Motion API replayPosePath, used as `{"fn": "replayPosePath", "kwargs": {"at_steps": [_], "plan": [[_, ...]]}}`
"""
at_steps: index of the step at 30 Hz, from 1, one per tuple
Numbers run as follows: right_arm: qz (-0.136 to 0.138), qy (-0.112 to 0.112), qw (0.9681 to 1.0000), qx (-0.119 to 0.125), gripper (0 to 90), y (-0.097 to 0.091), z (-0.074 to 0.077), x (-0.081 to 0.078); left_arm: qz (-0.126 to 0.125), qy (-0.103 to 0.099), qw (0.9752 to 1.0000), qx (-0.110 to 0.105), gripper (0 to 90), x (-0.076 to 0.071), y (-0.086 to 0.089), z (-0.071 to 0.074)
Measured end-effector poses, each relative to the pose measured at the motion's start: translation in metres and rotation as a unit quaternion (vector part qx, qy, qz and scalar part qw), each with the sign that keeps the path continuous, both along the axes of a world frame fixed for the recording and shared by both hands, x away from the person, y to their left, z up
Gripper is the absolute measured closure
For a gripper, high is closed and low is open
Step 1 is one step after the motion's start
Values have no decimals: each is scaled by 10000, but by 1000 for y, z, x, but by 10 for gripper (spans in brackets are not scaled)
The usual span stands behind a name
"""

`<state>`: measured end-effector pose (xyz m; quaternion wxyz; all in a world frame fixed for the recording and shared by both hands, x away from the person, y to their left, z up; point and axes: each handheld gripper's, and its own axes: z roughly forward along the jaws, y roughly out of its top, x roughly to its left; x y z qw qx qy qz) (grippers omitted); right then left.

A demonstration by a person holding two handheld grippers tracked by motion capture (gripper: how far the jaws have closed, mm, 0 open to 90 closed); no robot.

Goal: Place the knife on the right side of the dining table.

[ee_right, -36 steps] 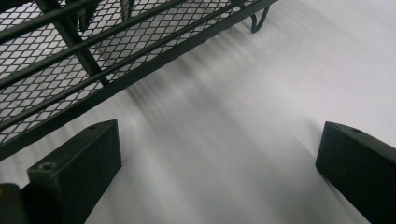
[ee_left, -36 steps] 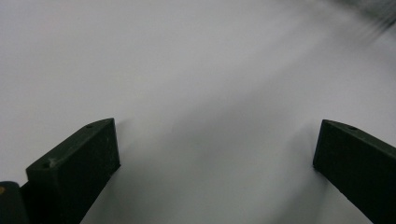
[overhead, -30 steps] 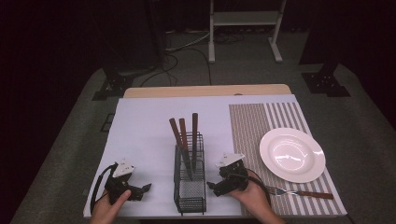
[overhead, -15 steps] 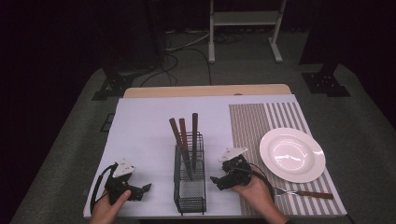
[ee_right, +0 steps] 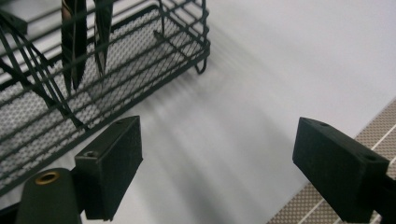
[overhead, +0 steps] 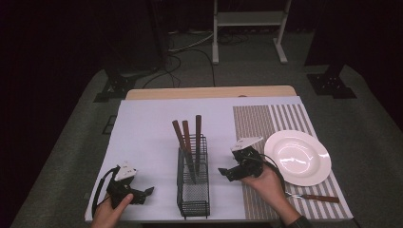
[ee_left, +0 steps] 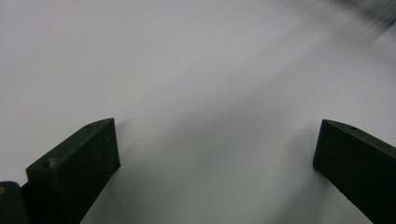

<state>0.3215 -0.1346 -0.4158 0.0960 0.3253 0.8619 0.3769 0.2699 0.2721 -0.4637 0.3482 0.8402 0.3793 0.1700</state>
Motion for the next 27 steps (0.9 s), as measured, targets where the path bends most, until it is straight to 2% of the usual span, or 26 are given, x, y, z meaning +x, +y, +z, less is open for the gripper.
{"fn": "replayPosePath", "kwargs": {"at_steps": [9,13,18,27], "plan": [[26,-64,9998,211,146,-3,17,7,2,-3,10000,-2,0,0,0,0],[20,-95,9992,384,146,-5,28,10,4,-7,10000,-13,0,0,0,0],[21,-217,9979,602,146,-8,40,14,1,-13,10000,-4,0,0,0,0],[55,-261,9947,998,147,-13,61,19,4,-3,10000,-14,0,0,0,0]]}}
